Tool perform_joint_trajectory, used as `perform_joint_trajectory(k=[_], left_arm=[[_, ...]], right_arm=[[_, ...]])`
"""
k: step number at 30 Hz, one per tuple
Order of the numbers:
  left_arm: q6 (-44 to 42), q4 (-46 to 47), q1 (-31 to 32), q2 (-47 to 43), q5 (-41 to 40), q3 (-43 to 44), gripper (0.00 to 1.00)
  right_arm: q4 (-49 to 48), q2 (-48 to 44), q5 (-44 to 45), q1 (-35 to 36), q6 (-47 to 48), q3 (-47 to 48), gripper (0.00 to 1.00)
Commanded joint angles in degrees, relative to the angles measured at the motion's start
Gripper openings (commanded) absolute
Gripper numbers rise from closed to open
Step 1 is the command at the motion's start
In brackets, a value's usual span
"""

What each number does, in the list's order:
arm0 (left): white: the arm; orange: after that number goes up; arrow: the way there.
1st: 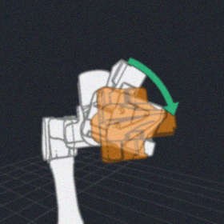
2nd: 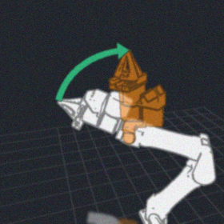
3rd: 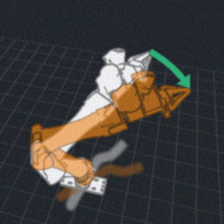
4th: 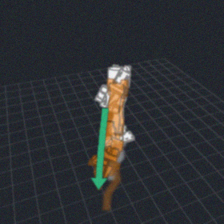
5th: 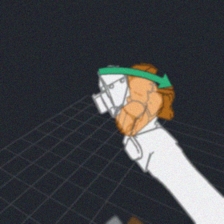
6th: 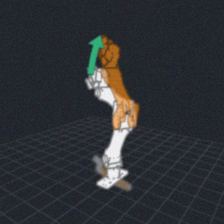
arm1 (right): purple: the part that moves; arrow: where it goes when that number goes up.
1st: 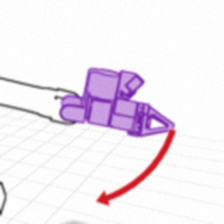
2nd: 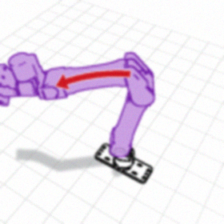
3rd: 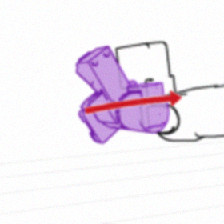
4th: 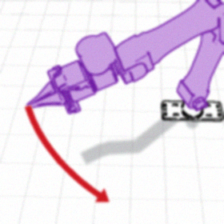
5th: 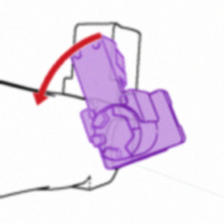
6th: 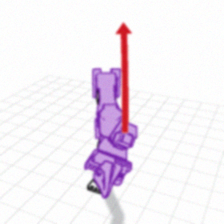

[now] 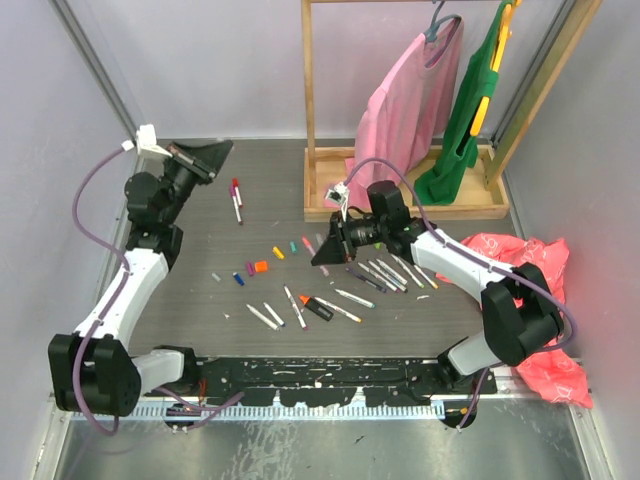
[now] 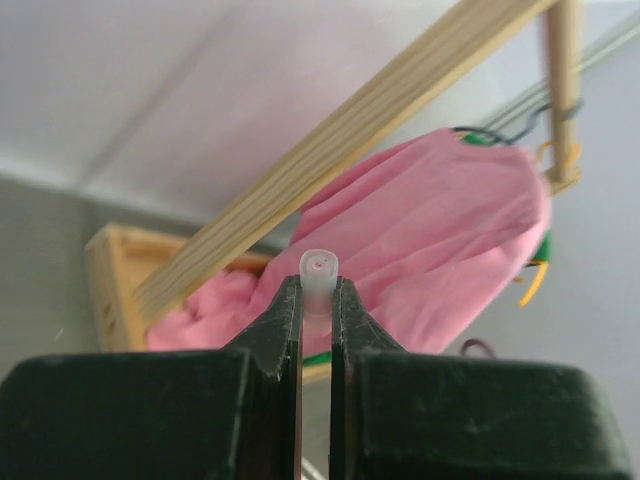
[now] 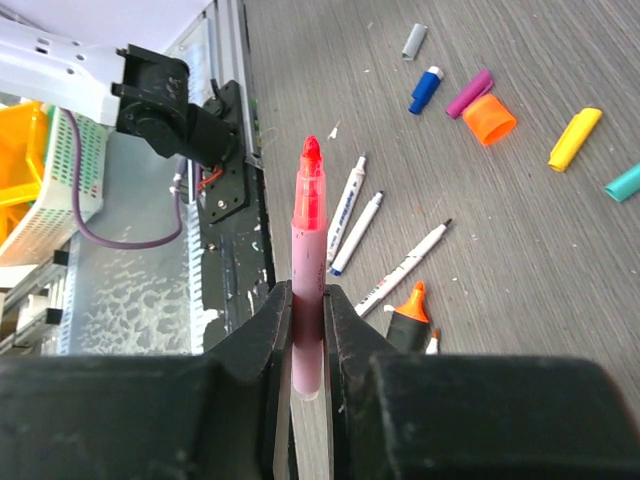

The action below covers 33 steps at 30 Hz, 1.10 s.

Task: Open the pen caps
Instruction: Open the pen cap from the pen, then place the pen at the center of the board, then place the pen cap at the center of the board.

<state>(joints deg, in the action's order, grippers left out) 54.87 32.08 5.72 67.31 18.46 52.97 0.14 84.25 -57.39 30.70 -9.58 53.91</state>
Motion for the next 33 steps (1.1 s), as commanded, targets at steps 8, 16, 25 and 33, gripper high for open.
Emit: perform_joint_trajectory(k=[8,16,25,33], left_arm=[[-4.34,-15.56,-8.92,4.52,2.63,-12.85,0.0],[-9.17,-28.26,-12.28,19.97,-2.91,-6.35,0.0],[-11.72,-38.25,-14.24,27.42,-16.53,0.77,0.0],[-13.08,-45.23,-15.92,33.81,-19.03,8.17,0.01]], right_arm=[[8.05,-0.84,11.94,1.52,10.41,6.1,0.02],[13.14,10.2,33.24,11.38,10.8,19.03,0.03],[24.68,36.89,41.79,15.93,5.89,51.97,0.03],[28.11,53.49,42.17,18.46,-1.38,73.09,0.07]])
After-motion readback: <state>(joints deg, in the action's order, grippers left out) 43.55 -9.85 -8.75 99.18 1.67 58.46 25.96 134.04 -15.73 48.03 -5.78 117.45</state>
